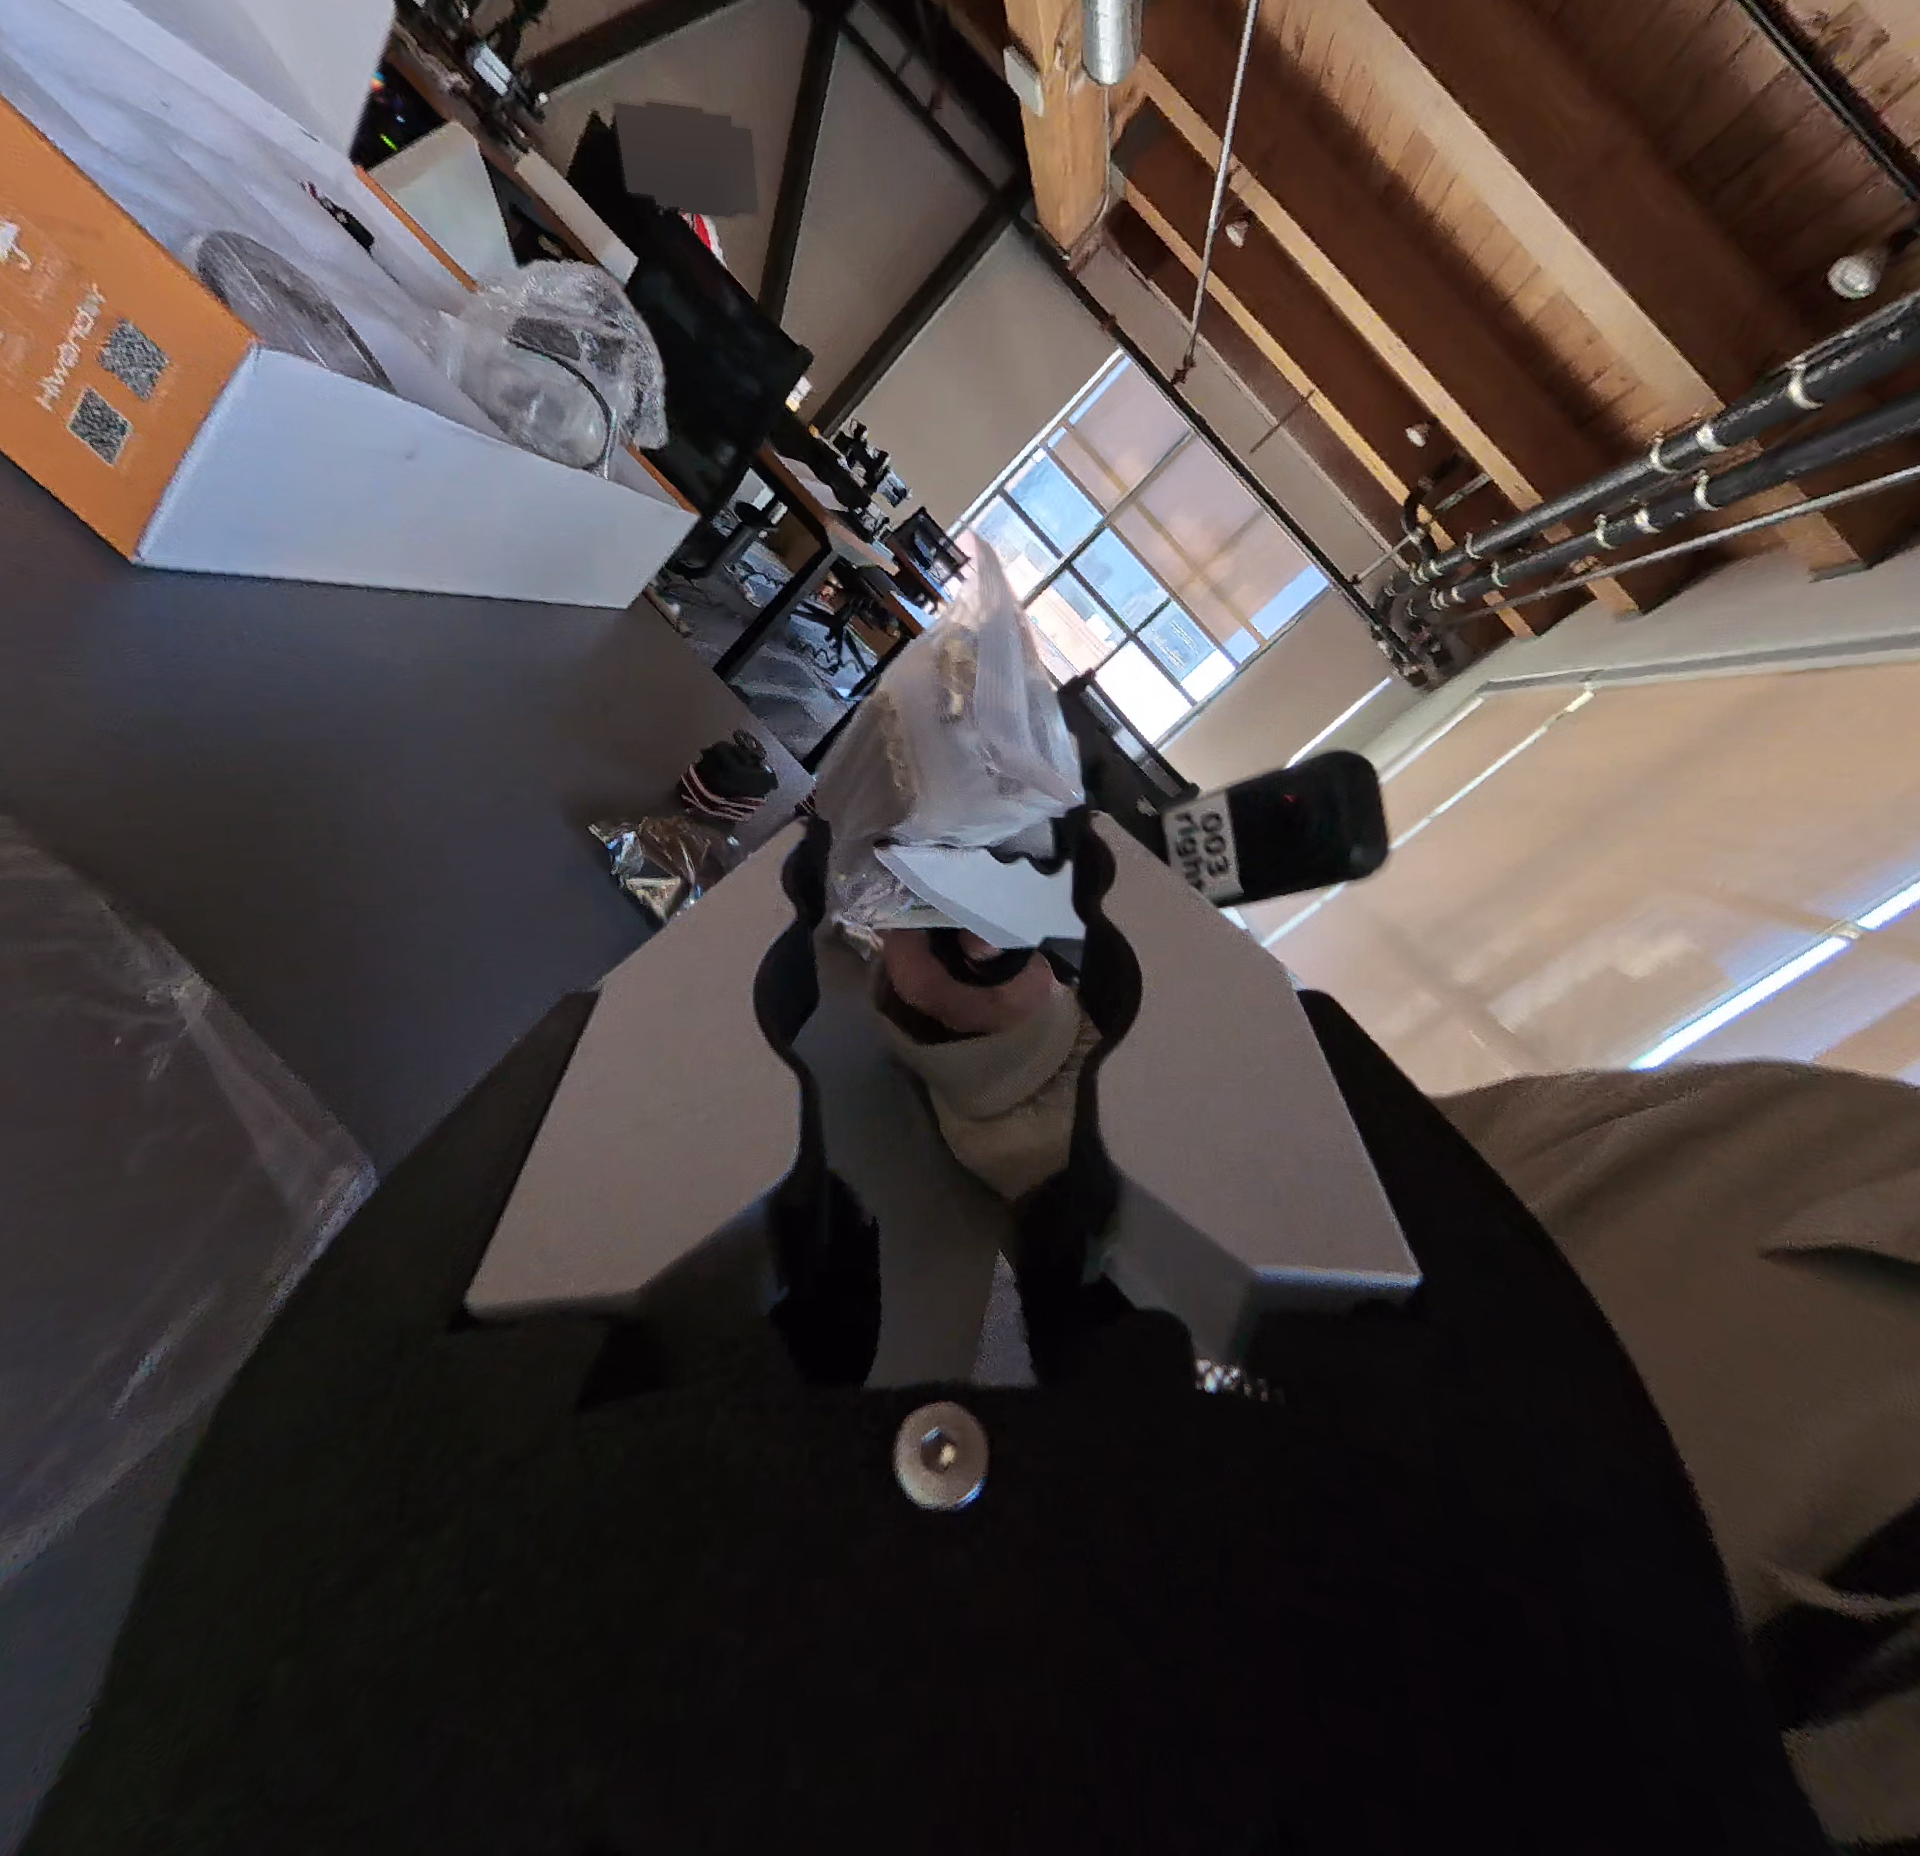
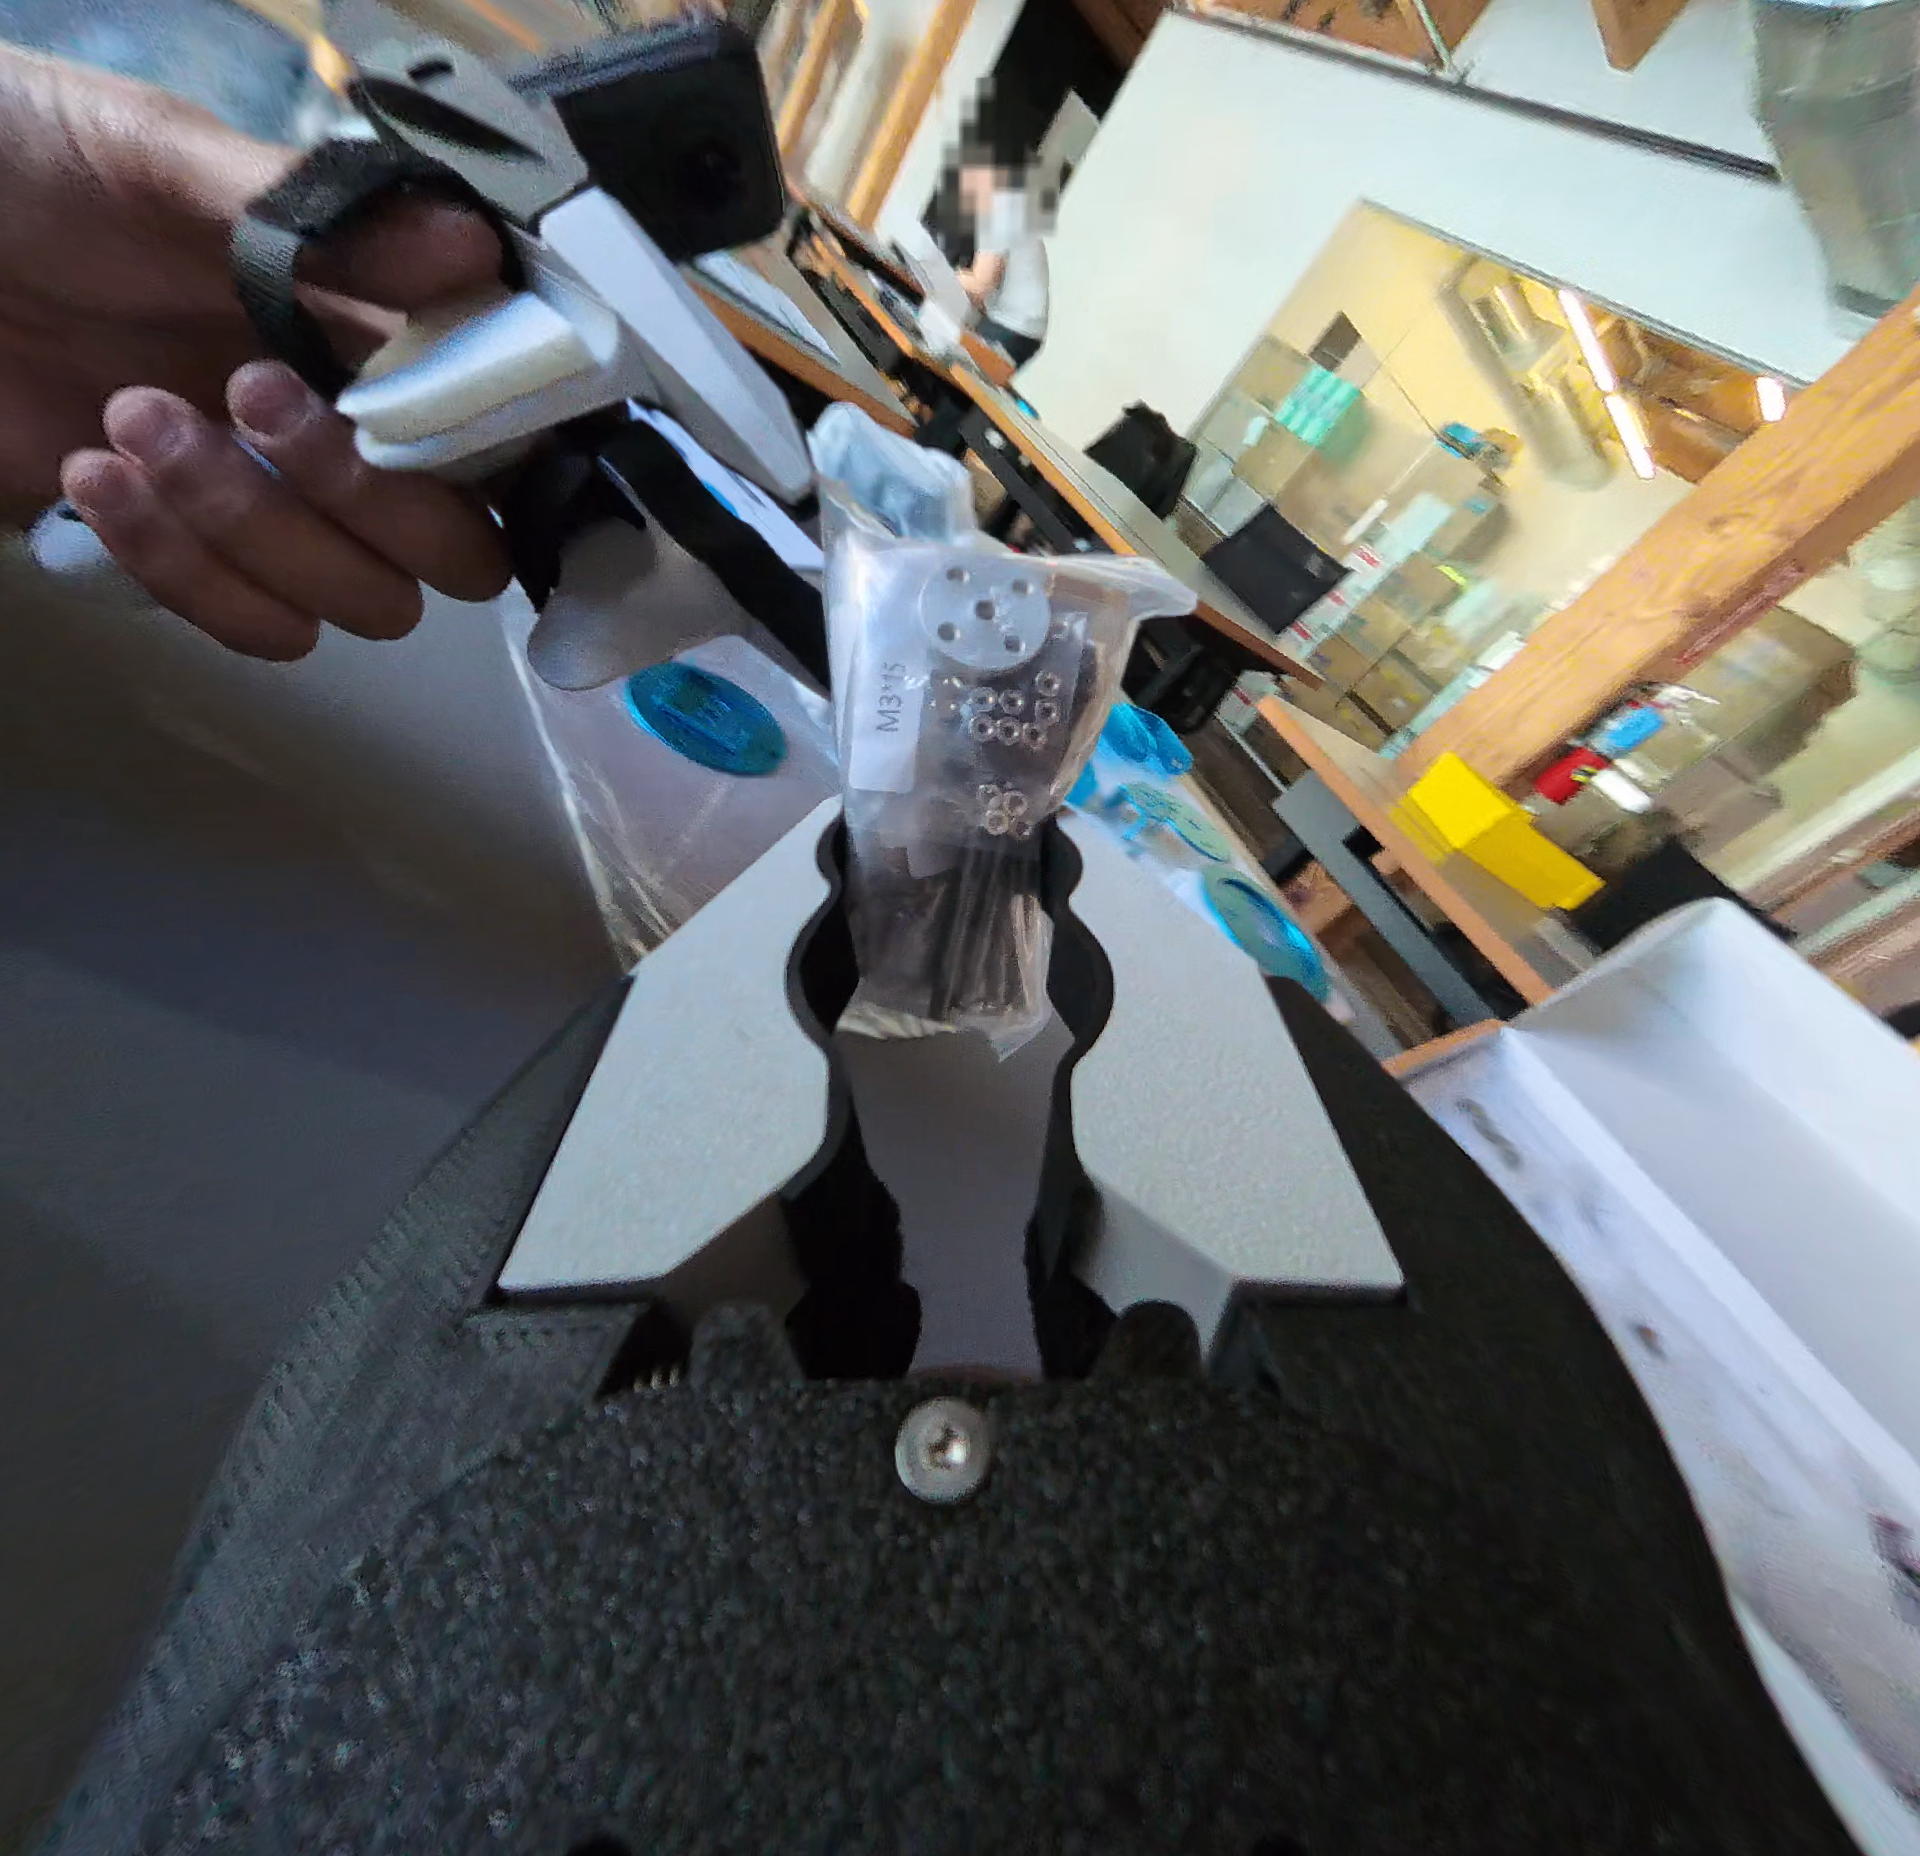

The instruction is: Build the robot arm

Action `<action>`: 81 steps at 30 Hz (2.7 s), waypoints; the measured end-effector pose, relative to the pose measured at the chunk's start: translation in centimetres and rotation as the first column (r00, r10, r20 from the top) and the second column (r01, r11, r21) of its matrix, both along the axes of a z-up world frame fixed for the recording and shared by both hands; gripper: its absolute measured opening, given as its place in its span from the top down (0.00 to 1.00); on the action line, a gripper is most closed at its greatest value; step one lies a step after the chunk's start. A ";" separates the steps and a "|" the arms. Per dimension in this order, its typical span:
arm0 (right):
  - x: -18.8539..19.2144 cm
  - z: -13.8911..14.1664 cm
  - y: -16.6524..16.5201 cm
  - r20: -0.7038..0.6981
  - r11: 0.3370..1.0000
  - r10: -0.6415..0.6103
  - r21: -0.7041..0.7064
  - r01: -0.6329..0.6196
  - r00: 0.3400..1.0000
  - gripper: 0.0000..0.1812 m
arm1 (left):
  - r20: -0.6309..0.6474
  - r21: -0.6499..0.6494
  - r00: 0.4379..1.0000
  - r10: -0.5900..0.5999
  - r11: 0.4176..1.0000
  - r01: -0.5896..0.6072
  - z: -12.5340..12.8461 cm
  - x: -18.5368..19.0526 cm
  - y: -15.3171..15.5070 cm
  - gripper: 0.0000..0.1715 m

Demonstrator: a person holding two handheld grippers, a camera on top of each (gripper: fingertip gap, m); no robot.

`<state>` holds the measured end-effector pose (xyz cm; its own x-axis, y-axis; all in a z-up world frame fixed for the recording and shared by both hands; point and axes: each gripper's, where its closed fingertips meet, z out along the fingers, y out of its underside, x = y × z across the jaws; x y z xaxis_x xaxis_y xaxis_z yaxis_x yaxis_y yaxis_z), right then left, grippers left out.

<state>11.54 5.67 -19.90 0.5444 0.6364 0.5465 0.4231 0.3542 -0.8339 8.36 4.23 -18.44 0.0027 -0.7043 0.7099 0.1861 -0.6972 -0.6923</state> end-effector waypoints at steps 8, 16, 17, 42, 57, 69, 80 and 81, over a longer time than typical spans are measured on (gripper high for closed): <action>-2.3 -1.7 -1.7 0.079 0.993 0.117 0.019 -0.119 0.990 0.82 | 0.051 -0.042 0.998 -0.040 0.998 0.042 -0.6 -2.6 -0.3 0.80; -3.0 -3.5 -2.8 0.126 0.981 0.194 -0.031 -0.191 0.973 0.82 | 0.015 -0.030 0.983 -0.181 0.983 0.182 -1.0 -1.5 -2.1 1.00; -3.0 -3.8 -2.7 0.125 0.980 0.198 -0.049 -0.194 0.972 0.82 | 0.017 -0.032 0.983 -0.180 0.983 0.181 -1.0 -1.7 -2.1 1.00; -3.9 -5.9 -5.7 -0.280 0.587 0.009 -0.775 -0.232 0.960 0.79 | -0.080 -0.121 0.995 -0.064 0.991 0.054 -6.5 -0.3 -3.3 1.00; -3.8 -6.4 -6.4 -0.582 0.425 0.030 -0.729 -0.537 0.813 0.92 | 0.021 -0.183 0.990 -0.143 0.972 0.144 -6.4 1.3 -5.0 1.00; -4.0 -6.4 -6.6 -0.642 0.352 0.045 -0.707 -0.613 0.766 1.00 | -0.031 -0.147 0.995 -0.091 0.985 0.086 -6.6 0.0 -4.6 1.00; -4.4 -6.3 -5.9 -0.660 0.332 0.018 -0.704 -0.627 0.751 0.97 | -0.216 -0.011 0.976 -0.029 1.000 0.027 -7.9 -0.4 -5.7 0.91; -4.5 -6.3 -5.8 -0.662 0.330 0.013 -0.704 -0.628 0.749 0.97 | -0.222 -0.006 0.974 -0.032 0.999 0.032 -7.9 -0.3 -5.7 0.89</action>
